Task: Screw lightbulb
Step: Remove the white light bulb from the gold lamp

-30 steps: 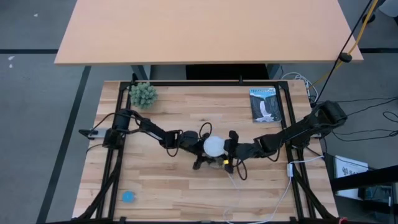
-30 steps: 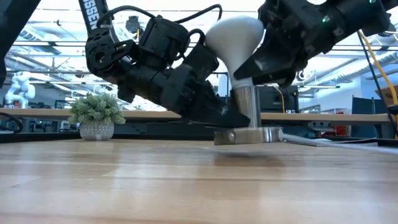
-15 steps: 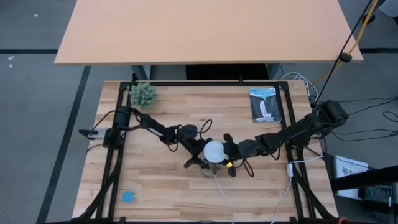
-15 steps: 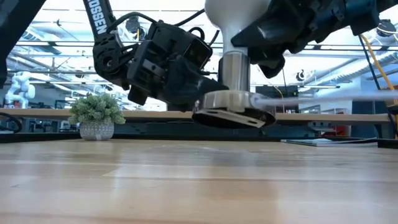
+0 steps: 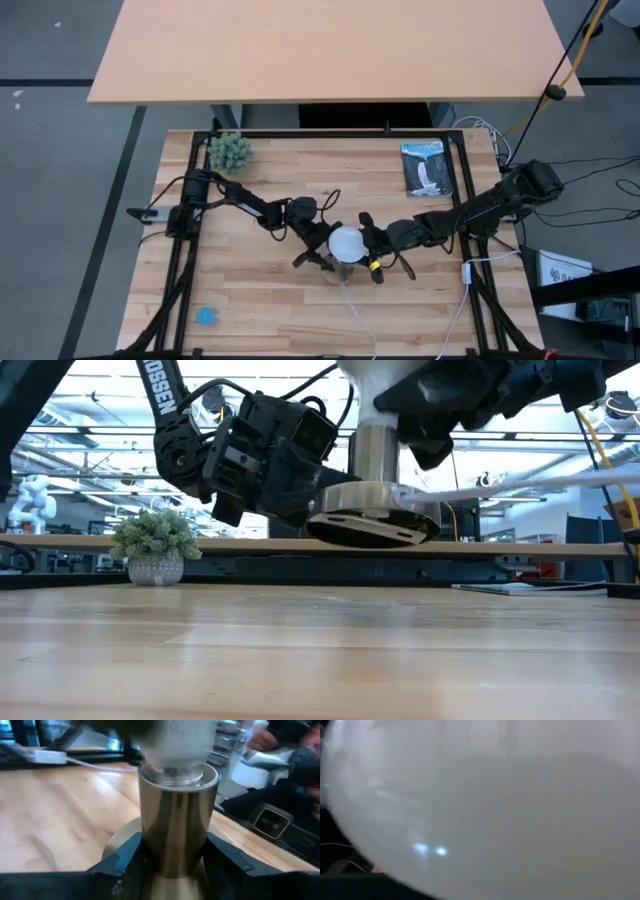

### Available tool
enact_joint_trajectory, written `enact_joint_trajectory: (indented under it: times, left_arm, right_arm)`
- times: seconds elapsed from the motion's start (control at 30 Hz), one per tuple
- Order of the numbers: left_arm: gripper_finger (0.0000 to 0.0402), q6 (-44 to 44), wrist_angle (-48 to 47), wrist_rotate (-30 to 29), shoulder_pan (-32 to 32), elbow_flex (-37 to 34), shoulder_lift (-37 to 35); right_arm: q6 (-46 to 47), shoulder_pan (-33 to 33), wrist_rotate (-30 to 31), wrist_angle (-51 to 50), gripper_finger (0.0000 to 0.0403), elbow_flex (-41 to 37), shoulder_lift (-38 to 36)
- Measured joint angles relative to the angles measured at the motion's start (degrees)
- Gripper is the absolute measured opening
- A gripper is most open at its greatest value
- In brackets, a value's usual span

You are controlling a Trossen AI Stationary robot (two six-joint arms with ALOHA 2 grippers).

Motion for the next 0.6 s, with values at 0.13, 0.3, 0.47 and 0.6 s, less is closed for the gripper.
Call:
enact_joint_trajectory:
  times: [0.13, 0.3, 0.47, 0.6]
  left_arm:
    - [0.017, -1.84, 3.17, 10.78, -0.53, -0.5, 0.37]
    - [0.017, -4.93, 9.19, 8.61, -0.03, -0.28, 0.13]
    - [0.017, -4.83, 5.42, -0.03, 1.28, -0.26, 0.13]
    - [0.017, -1.4, -3.13, -11.48, 2.19, -0.26, 0.13]
  right_arm:
    - [-0.94, -0.92, -3.6, 1.16, 0.0142, 0.09, -1.44]
    - [-1.5, -2.1, -3.65, 1.3, 0.0146, 0.07, -2.47]
    - [-0.73, -2.89, 0.71, -3.19, 0.0145, 0.02, -3.06]
    - [2.93, -2.82, 8.43, -11.23, 0.0147, 0.02, -5.33]
